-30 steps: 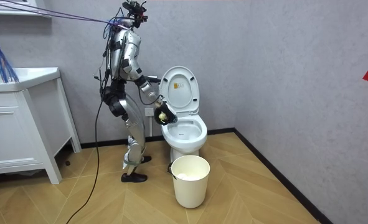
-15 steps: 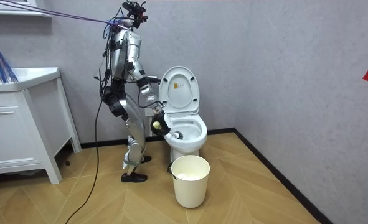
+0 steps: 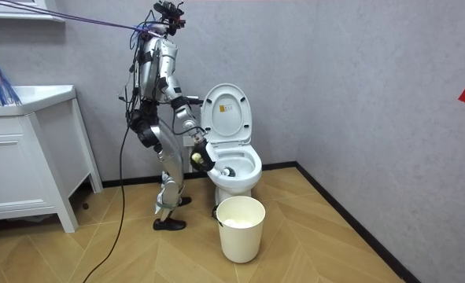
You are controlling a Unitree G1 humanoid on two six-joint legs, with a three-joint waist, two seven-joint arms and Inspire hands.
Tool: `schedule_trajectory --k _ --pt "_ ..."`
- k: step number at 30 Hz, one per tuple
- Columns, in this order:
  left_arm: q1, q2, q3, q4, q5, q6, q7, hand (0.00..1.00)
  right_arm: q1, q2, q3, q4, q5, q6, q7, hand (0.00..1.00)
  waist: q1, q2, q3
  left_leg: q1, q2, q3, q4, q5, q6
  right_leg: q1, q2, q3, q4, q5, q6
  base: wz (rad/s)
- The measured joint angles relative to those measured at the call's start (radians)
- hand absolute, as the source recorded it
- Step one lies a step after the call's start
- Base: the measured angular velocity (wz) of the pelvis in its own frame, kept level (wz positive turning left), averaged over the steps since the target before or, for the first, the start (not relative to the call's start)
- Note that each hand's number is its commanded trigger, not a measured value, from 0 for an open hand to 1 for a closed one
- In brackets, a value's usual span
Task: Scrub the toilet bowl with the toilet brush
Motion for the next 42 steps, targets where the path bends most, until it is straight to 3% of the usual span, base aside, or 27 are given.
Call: schedule_trajectory --k 4,7,9,12,15,17,20,22,25,27,32,38,42 --pt "-0.029 0.001 -0.016 0.012 0.001 -0.003 0.0 0.0 -0.08 -0.003 0.011 0.003 -0.131 0.0 -0.02 1.0 0.02 0.011 0.0052 -0.03 -0.005 0.001 0.013 0.001 0.001 -0.039 -0.01 0.007 0.033 -0.002 -0.003 -0.01" --pt "-0.067 0.007 -0.037 0.021 0.0 -0.01 0.01 0.0 -0.179 -0.014 0.082 -0.004 -0.196 -0.007 -0.042 1.0 0.038 0.023 0.0104 -0.068 -0.003 0.0 0.032 0.002 0.002 -0.077 -0.014 0.007 0.056 -0.006 -0.007 0.0" --pt "-0.11 0.014 -0.063 0.03 -0.002 -0.031 0.021 0.0 -0.25 -0.045 0.151 -0.015 -0.204 -0.032 -0.067 1.0 0.068 0.03 0.0158 -0.103 -0.007 -0.002 0.045 0.005 0.005 -0.111 -0.025 -0.001 0.082 -0.013 -0.012 0.11" --pt "-0.161 0.032 -0.102 0.035 -0.001 -0.048 0.039 0.0 -0.309 -0.065 0.17 -0.021 -0.22 0.0 -0.094 1.0 0.078 0.027 0.0184 -0.137 -0.029 -0.013 0.055 0.01 0.006 -0.147 -0.053 -0.012 0.122 -0.035 -0.011 0.29" --pt "-0.178 0.041 -0.115 0.037 -0.017 -0.06 0.08 0.0 -0.365 -0.101 0.207 -0.021 -0.236 0.006 -0.11 1.0 0.087 0.021 0.0234 -0.173 -0.029 -0.015 0.066 0.011 0.005 -0.181 -0.055 -0.012 0.136 -0.04 -0.014 0.04" --pt "-0.191 0.047 -0.114 0.036 -0.032 -0.068 0.088 0.0 -0.39 -0.104 0.221 -0.022 -0.232 0.011 -0.116 1.0 0.102 0.016 0.0262 -0.191 -0.023 -0.016 0.072 0.01 0.003 -0.196 -0.048 -0.012 0.135 -0.039 -0.017 -0.04" --pt "-0.209 0.082 -0.115 0.032 -0.035 -0.068 0.105 0.0 -0.431 -0.112 0.234 -0.02 -0.172 0.017 -0.132 1.0 0.1 0.009 0.0304 -0.218 -0.02 -0.02 0.08 0.013 0.0 -0.219 -0.045 -0.017 0.14 -0.039 -0.022 0.01" --pt "-0.211 0.082 -0.115 0.032 -0.038 -0.065 0.124 0.0 -0.446 -0.112 0.234 -0.011 -0.108 0.023 -0.14 1.0 0.099 0.004 0.0336 -0.224 -0.019 -0.018 0.088 0.012 0.0 -0.228 -0.045 -0.012 0.147 -0.04 -0.023 -0.02" --pt "-0.214 0.084 -0.115 0.025 -0.049 -0.055 0.137 0.0 -0.47 -0.111 0.234 0.035 0.026 0.023 -0.177 1.0 0.098 0.001 0.0358 -0.233 -0.019 -0.016 0.089 0.012 0.0 -0.239 -0.046 -0.008 0.155 -0.041 -0.025 -0.02" --pt "-0.209 0.09 -0.113 0.01 -0.054 -0.028 0.154 0.0 -0.494 -0.111 0.228 0.045 0.117 0.021 -0.202 1.0 0.086 -0.011 0.0428 -0.24 -0.018 -0.001 0.09 0.014 0.0 -0.262 -0.052 0.007 0.172 -0.042 -0.028 -0.11" --pt "-0.193 0.091 -0.109 -0.013 -0.046 0.032 0.167 0.0 -0.496 -0.105 0.224 0.102 0.279 0.003 -0.255 1.0 0.05 -0.01 0.0425 -0.242 -0.024 0.001 0.093 0.02 0.004 -0.263 -0.061 0.004 0.184 -0.043 -0.028 0.04" --pt "-0.207 0.08 -0.113 -0.012 -0.018 0.088 0.15 0.0 -0.487 -0.095 0.198 0.116 0.229 0.004 -0.256 1.0 0.039 0.0 0.0434 -0.242 -0.027 -0.008 0.096 0.025 0.005 -0.26 -0.066 -0.006 0.189 -0.042 -0.029 0.03" --pt "-0.203 0.062 -0.118 -0.005 -0.021 0.108 0.116 0.0 -0.473 -0.085 0.2 0.147 0.1 0.02 -0.256 1.0 0.053 0.034 0.0437 -0.238 -0.031 -0.008 0.095 0.025 0.007 -0.256 -0.069 -0.006 0.189 -0.041 -0.028 0.0"
